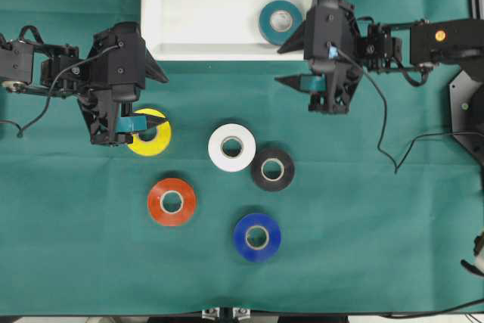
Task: Put the tape alternately from left to right into the white case.
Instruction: 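Lift the right gripper out of the case and back, then reach the left gripper to the white tape roll and grasp it, then carry the white roll into the white case and release it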
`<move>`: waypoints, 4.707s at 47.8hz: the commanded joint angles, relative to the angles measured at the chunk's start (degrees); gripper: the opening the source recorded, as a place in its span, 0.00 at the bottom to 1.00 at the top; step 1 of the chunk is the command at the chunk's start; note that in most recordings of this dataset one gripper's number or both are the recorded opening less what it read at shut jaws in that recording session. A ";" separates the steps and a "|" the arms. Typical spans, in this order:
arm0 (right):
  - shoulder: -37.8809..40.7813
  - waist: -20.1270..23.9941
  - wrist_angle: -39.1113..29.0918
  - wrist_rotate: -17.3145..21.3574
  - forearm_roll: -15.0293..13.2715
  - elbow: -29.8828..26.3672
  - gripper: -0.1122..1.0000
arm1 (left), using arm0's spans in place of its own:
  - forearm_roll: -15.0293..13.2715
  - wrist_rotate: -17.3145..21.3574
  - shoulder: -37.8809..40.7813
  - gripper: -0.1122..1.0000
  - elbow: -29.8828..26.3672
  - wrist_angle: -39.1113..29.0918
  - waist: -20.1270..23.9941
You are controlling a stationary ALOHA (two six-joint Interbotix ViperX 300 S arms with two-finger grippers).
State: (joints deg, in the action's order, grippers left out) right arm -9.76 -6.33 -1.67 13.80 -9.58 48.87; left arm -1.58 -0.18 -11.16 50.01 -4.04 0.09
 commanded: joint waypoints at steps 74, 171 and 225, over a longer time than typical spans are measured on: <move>1.23 1.93 1.67 0.00 -0.18 1.14 0.70 | 0.00 -2.72 15.12 0.69 -13.97 0.18 -4.39; 1.23 1.93 4.75 -0.18 -0.35 3.96 0.70 | 0.26 -2.37 23.91 0.08 -25.58 -8.00 -3.52; 1.23 1.93 4.75 -0.09 -0.35 4.48 0.70 | 0.44 14.15 19.34 0.08 -31.99 -13.45 15.64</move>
State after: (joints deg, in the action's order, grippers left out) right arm -8.09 -4.48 2.64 13.71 -9.84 53.70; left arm -1.23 13.62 9.93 20.04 -17.75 14.59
